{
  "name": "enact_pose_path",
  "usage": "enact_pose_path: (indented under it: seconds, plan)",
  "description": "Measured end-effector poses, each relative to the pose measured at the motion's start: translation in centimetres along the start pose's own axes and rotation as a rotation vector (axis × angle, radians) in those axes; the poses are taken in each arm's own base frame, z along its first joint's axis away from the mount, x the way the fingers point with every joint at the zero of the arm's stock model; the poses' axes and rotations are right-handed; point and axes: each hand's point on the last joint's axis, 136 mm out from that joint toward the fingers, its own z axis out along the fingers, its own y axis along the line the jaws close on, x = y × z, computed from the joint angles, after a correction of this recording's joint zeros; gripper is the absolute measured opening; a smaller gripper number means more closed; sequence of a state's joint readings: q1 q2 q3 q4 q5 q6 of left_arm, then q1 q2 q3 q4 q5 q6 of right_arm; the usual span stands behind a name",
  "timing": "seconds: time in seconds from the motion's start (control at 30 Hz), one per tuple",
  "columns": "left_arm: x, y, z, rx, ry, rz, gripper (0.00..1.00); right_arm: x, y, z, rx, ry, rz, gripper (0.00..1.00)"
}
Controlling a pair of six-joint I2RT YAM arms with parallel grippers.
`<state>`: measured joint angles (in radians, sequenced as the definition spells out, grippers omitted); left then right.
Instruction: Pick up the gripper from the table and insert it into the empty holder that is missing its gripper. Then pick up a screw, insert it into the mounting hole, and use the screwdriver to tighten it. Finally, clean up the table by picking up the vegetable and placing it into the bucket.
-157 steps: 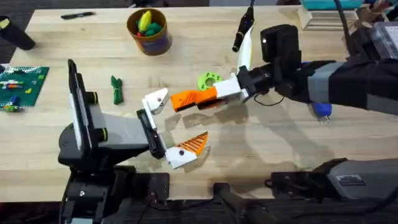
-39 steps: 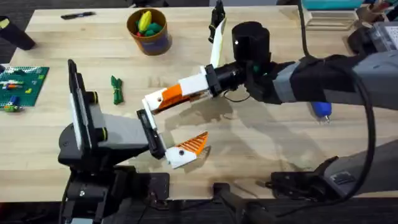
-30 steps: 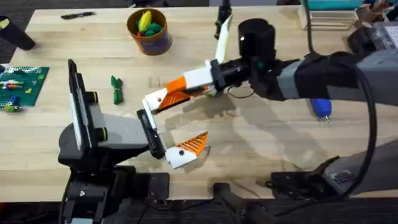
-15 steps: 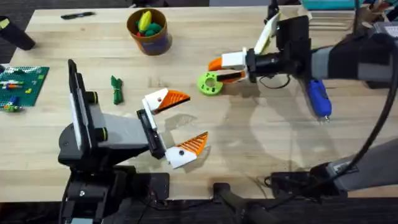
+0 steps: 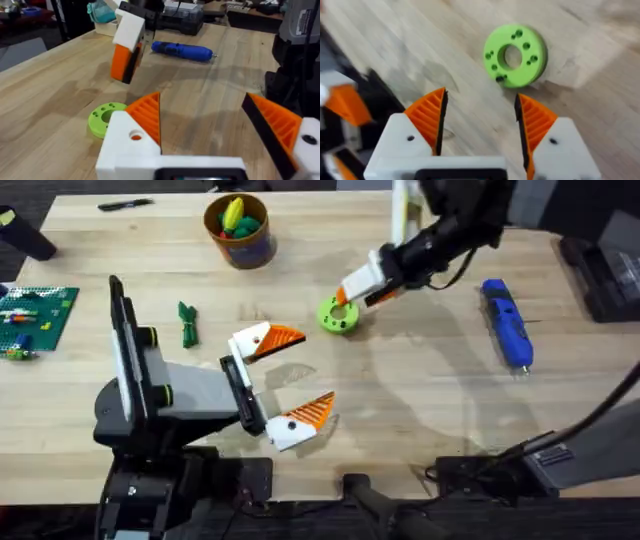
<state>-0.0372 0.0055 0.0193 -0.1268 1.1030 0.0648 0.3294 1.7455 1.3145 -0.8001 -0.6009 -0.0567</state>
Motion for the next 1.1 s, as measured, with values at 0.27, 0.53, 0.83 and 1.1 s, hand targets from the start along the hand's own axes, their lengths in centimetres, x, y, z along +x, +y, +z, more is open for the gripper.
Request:
enact_pose_path:
  seconds: [0.27,0.53,0.83,1.1]
  plan:
    - [0.0,0.0,0.0,0.000,0.000,0.000,0.986,3.0,1.1,2.4,0.184,0.155,-0.169,0.743]
    - [0.0,0.0,0.0,0.000,0.000,0.003,0.986,2.6,1.4,3.7,0.337,0.166,-0.343,0.758]
    - [0.0,0.0,0.0,0.000,0.000,0.003,0.986,0.8,-0.1,4.8,0.413,0.127,-0.399,0.626]
    - [0.0,0.0,0.0,0.000,0.000,0.003,0.986,0.8,-0.6,5.3,0.423,0.138,-0.400,0.396]
